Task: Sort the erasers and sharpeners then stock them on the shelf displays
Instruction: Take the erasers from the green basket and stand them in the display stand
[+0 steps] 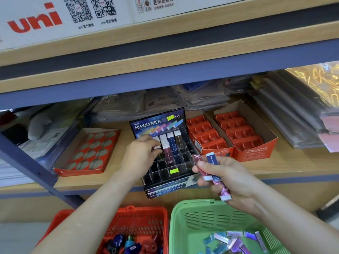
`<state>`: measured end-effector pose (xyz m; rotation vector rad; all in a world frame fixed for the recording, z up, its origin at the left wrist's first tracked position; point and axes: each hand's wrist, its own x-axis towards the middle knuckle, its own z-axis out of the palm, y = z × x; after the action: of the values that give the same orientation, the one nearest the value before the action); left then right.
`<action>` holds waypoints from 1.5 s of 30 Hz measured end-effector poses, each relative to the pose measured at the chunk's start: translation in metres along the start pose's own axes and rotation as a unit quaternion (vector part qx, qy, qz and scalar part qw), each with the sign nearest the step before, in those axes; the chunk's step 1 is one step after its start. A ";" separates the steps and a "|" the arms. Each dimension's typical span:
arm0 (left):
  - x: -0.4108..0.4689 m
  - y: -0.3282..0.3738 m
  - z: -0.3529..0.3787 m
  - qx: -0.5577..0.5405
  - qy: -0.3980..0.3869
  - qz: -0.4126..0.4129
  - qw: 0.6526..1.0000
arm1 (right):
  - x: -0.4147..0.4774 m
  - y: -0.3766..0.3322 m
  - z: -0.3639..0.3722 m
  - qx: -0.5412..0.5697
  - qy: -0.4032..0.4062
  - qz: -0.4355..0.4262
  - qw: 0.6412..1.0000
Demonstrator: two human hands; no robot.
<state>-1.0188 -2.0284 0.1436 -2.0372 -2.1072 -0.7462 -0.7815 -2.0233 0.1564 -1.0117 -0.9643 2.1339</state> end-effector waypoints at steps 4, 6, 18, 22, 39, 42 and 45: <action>0.003 0.002 0.000 0.025 0.013 -0.009 1.000 | 0.004 -0.003 -0.001 0.011 -0.013 0.003 1.000; 0.002 0.009 -0.006 0.001 0.050 -0.025 0.998 | 0.004 -0.003 -0.002 0.007 -0.033 0.010 0.999; -0.048 0.081 -0.019 -0.474 -0.021 -0.187 0.860 | -0.004 0.000 0.004 -0.179 -0.075 -0.031 0.981; -0.061 0.085 -0.021 -0.512 -0.024 -0.231 0.827 | -0.001 0.001 0.001 -0.133 -0.038 -0.062 0.988; -0.004 0.039 -0.025 -0.252 0.027 -0.184 0.950 | -0.002 -0.007 0.000 -0.014 0.022 -0.018 1.000; -0.003 0.037 -0.014 -0.180 0.026 -0.165 0.970 | -0.002 -0.005 0.001 -0.031 0.021 -0.025 0.999; -0.005 0.032 -0.005 -0.125 0.035 -0.122 0.984 | -0.001 -0.004 -0.001 -0.041 0.021 -0.035 0.998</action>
<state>-0.9891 -2.0358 0.1542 -1.8457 -2.3525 -1.1548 -0.7794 -2.0211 0.1596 -1.0430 -1.0575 2.0225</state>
